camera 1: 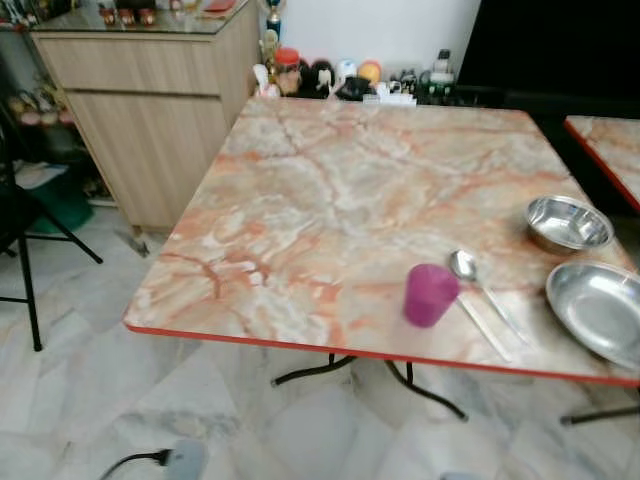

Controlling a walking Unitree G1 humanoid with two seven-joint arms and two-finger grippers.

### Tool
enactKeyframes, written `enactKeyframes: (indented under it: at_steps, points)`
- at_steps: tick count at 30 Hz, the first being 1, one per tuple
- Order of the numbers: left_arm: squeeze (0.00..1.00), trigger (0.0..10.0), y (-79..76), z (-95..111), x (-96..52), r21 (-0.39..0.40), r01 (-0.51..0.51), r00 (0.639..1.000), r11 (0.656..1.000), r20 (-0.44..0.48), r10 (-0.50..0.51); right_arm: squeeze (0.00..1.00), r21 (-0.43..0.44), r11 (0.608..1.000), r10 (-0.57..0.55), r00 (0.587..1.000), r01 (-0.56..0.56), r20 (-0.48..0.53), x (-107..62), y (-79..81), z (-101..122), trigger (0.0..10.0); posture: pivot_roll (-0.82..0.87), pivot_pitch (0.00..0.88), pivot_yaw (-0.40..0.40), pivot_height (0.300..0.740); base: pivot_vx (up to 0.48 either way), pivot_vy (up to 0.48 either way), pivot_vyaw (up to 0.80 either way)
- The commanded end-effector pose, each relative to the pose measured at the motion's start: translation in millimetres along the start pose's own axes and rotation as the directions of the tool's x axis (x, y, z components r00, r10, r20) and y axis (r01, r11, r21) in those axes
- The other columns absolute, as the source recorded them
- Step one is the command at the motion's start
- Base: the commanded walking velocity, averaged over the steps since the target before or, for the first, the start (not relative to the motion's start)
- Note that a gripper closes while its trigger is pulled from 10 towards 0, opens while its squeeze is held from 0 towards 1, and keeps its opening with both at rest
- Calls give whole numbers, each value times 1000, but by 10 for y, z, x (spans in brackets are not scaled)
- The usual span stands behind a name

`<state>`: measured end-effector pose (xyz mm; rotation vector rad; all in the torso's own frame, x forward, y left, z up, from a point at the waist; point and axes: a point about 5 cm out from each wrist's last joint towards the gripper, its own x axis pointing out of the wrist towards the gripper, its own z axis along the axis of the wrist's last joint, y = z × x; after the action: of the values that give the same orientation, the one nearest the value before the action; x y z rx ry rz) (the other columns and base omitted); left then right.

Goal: Setting the table

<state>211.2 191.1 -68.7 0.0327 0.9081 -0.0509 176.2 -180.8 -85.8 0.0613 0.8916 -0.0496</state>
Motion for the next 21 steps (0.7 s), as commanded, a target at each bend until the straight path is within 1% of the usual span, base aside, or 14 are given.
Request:
enactKeyframes:
  at_steps: [1, 13, 16, 21]
  points:
    - [0, 10000, 91, -90, -26, 6, -23, 999, 1000, -33, 23, 0, 19, 1000, 17, 999, -17, -28, -13, 81, -88, 10000, 8, 107, -21, 740, 0, -480, 0]
    - [0, 10000, 83, -87, -24, 4, -24, 999, 1000, -32, 25, 0, 23, 1000, 17, 1000, -17, -25, -9, 77, -75, 10000, 7, 106, -23, 740, 0, -480, 0]
    - [0, 10000, 84, -91, -25, -2, -28, 999, 1000, -34, 27, 0, 28, 999, 18, 1000, -18, -22, -8, 79, -68, 10000, 6, 105, -24, 740, 0, 0, -704]
    - [0, 10000, 84, -93, -25, -3, -28, 999, 1000, -35, 28, 0, 18, 1000, 20, 1000, -20, -16, -6, 85, -58, 10000, 7, 105, -24, 740, 0, 0, 0]
